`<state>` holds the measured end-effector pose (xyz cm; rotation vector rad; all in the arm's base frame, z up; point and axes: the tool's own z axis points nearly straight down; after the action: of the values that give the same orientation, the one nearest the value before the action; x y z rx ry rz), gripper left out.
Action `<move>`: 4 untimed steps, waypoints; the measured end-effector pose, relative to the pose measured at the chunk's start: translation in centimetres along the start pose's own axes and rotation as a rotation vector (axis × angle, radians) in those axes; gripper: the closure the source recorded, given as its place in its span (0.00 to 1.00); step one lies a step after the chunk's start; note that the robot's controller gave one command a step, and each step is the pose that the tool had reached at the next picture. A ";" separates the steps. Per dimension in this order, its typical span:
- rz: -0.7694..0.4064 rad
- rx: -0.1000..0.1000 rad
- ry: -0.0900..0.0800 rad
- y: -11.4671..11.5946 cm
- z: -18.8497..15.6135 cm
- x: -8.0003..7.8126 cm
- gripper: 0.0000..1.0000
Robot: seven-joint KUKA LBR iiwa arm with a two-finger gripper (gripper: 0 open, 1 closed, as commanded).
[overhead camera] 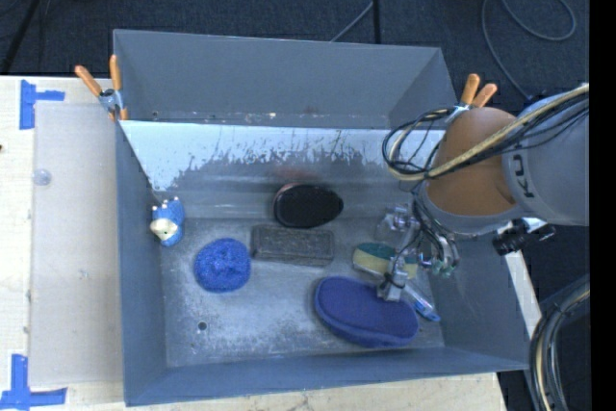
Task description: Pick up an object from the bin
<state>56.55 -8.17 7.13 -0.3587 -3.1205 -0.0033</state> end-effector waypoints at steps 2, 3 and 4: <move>-0.006 0.000 0.002 0.1 0.1 0.0 1.00; -0.005 0.000 0.002 0.1 0.1 0.0 1.00; -0.004 0.000 0.006 0.1 -0.3 0.1 1.00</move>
Offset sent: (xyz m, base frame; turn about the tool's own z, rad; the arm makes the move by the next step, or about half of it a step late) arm 0.0000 0.0000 0.0000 0.0000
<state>56.44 -8.02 7.43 -0.3514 -3.1154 -0.0045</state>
